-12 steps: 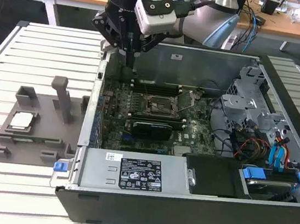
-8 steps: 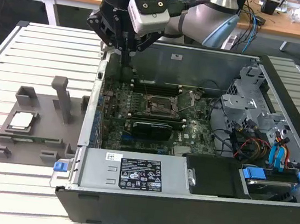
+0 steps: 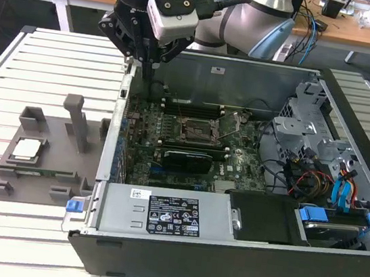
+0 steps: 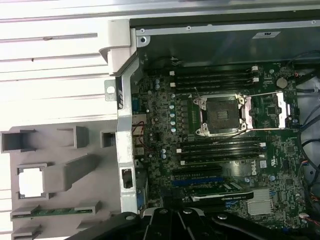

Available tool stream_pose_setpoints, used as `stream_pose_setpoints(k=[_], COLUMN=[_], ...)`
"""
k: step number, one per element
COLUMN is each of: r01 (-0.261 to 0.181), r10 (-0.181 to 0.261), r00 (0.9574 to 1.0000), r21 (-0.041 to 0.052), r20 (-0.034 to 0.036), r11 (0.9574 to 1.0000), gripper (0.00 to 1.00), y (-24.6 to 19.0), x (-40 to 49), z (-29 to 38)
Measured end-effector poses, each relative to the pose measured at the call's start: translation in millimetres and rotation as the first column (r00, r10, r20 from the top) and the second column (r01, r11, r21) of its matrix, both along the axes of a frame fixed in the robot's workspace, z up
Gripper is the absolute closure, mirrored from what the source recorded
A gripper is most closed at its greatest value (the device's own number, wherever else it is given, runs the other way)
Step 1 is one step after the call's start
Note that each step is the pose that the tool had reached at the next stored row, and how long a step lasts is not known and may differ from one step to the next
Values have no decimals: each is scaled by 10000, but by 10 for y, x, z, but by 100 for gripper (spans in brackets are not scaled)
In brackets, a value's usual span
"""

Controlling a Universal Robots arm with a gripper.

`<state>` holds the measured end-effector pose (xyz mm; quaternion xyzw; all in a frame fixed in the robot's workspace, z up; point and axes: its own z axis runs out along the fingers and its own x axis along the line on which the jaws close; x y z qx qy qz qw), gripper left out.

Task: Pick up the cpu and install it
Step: 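Reach for the cpu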

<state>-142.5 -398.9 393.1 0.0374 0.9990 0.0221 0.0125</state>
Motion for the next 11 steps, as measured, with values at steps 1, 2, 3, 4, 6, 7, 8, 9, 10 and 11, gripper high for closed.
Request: stream_pose_setpoints(k=[1,2,3,4,6,7,8,9,10,11], r01=[1,1,0,-1,1,0,1,0,0,0], r10=[-1,-1,0,1,-1,0,-1,0,0,0], r00=[10000,10000,10000,10000,10000,10000,10000,10000,10000,10000], r21=[0,0,0,0,1,1,0,1,1,0], r20=[-1,0,0,-1,-1,-1,-1,0,-1,-1], r11=[10000,10000,10000,10000,10000,10000,10000,10000,10000,10000], gripper=[89,89,89,89,89,89,89,89,89,89], y=[0,0,0,0,0,0,0,0,0,0], x=[-18,-51,-76,-96,-157,-187,-216,-247,-256,-266], z=[0,-1,-1,-1,-1,-1,-1,-2,-1,-1])
